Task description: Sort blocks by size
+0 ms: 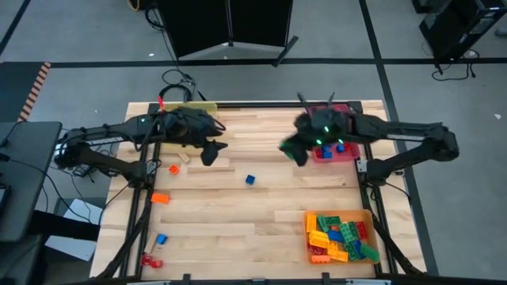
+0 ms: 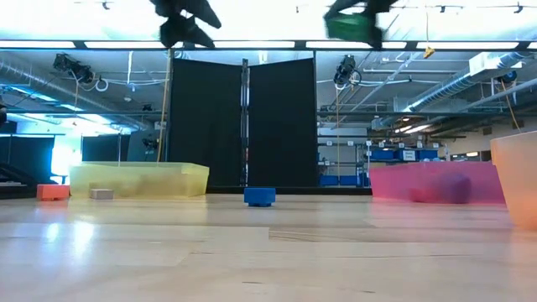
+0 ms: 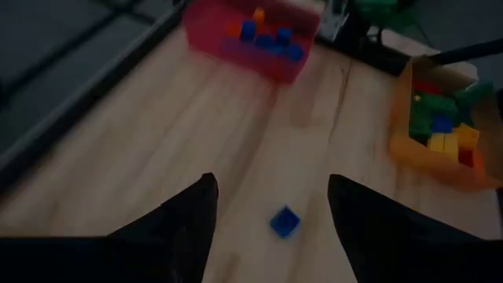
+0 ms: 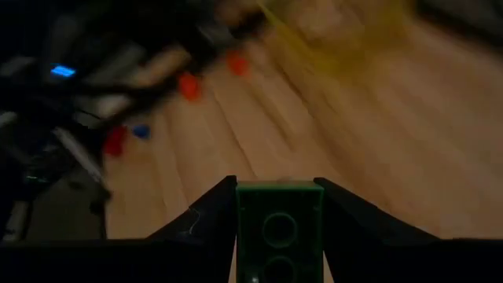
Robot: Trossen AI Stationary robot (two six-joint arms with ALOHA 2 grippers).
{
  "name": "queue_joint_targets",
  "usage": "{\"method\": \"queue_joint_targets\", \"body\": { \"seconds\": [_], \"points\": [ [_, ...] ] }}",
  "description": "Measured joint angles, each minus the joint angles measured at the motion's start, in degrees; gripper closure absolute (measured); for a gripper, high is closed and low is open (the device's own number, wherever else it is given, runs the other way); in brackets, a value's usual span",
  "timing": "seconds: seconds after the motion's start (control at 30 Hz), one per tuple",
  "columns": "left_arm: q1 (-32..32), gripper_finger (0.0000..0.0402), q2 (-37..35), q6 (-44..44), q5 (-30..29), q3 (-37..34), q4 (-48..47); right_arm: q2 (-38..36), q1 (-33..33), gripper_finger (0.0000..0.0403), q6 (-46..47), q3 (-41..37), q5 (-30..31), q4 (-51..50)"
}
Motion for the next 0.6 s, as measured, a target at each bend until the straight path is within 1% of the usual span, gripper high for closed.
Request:
{"method": "queue_joint_targets", "body": {
  "seconds": [0.07,0.17,0.33,0.4,0.47,0.6],
  "points": [
    [-0.09,0.0153,-0.40,-2.23,0.16,0.00,-2.50,-2.19,3.88,0.0243,6.73,-0.02,5.64,-8.15],
    [-0.34,0.0153,-0.54,-5.14,0.35,-0.02,-7.08,-4.27,11.29,0.0243,18.43,-0.02,13.25,-15.91],
    [-3.01,0.0153,-0.56,-6.56,0.28,-0.02,-10.04,-3.43,24.87,0.0241,39.33,0.00,21.50,-25.59],
    [-4.92,0.0153,-0.56,-6.56,-0.57,-0.02,-10.73,-1.44,30.01,0.0240,47.12,0.00,23.71,-28.22],
    [-7.24,0.0153,-0.56,-6.56,-2.38,-0.02,-10.39,1.35,34.55,0.0239,54.44,-0.02,24.43,-30.28],
    [-12.16,0.0153,-0.58,-7.10,-5.10,-0.02,-10.46,7.97,41.84,0.0238,66.62,-0.02,24.69,-29.48]
  ]
}}
